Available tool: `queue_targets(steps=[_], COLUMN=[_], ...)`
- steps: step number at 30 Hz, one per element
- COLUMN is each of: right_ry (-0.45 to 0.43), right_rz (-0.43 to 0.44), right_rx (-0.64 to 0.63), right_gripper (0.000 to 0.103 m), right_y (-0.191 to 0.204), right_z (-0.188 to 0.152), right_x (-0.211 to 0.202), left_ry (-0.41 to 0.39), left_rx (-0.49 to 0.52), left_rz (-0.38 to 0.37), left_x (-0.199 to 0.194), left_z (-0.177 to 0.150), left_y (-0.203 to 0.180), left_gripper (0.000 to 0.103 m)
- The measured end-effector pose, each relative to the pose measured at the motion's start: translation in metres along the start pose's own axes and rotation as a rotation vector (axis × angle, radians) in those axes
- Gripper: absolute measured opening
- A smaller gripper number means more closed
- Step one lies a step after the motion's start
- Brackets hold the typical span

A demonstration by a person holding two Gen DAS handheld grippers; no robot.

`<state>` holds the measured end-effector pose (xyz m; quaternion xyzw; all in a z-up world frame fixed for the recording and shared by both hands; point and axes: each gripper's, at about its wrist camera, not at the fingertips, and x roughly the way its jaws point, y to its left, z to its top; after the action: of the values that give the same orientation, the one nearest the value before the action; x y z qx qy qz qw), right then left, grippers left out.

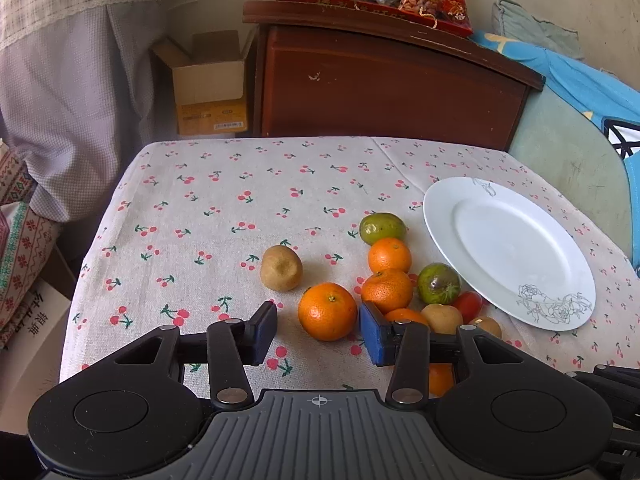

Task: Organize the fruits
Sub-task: 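Grasp a mandarin with the left tool while the right tool grasps a red cherry tomato, then lower the mandarin onto the plate with the left tool while the right tool releases the tomato beside it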

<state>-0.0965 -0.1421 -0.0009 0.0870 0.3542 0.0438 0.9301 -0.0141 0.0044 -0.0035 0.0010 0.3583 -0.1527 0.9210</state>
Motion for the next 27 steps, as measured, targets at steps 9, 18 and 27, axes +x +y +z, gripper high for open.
queue_targets(steps=[9, 18, 27], right_ry=[-0.001, -0.09, -0.168], right_rz=[-0.003, -0.022, -0.094], right_rx=[0.021, 0.052, 0.121], right_gripper=[0.018, 0.018, 0.018], right_y=[-0.003, -0.012, -0.043], right_z=[0.002, 0.012, 0.021], right_x=[-0.003, -0.028, -0.04], left_ry=[-0.011, -0.086, -0.099], left_rx=[-0.005, -0.016, 0.035], left_rz=[-0.003, -0.04, -0.175], left_x=[-0.01, -0.037, -0.034], left_z=[-0.002, 0.01, 0.02], left_y=[-0.002, -0.008, -0.047], left_gripper=[0.028, 0.028, 0.028])
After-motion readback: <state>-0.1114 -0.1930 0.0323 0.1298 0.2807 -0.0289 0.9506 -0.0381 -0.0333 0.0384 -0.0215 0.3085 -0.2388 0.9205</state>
